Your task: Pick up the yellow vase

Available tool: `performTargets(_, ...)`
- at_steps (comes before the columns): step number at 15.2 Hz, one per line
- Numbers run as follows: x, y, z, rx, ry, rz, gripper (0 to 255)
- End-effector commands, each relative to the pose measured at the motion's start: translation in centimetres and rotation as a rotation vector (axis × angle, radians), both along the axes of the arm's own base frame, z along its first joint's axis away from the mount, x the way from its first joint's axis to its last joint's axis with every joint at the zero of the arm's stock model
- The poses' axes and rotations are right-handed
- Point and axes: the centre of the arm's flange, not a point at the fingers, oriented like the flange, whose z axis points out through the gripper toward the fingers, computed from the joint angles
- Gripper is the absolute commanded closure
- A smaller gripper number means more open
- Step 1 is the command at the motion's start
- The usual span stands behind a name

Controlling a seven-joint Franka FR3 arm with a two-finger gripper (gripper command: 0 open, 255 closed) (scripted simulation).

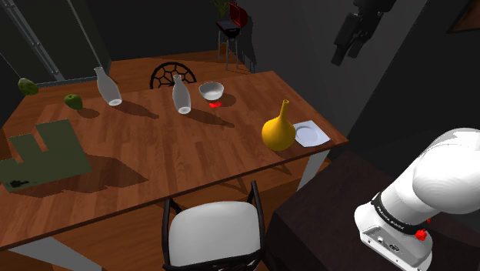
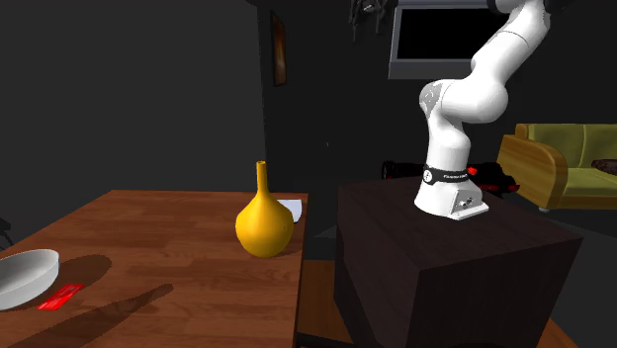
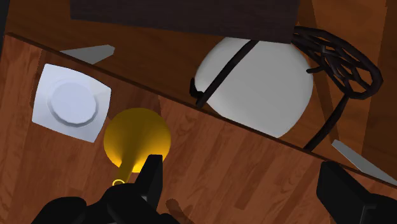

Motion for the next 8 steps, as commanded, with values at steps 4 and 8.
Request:
performTargets(4,2.3,-1.1,-2.9,-0.006,-0.002,-0.010,0)
performTargets(8,5.5,-2.6,-6.8,-0.015,-0.004,-0.022,0)
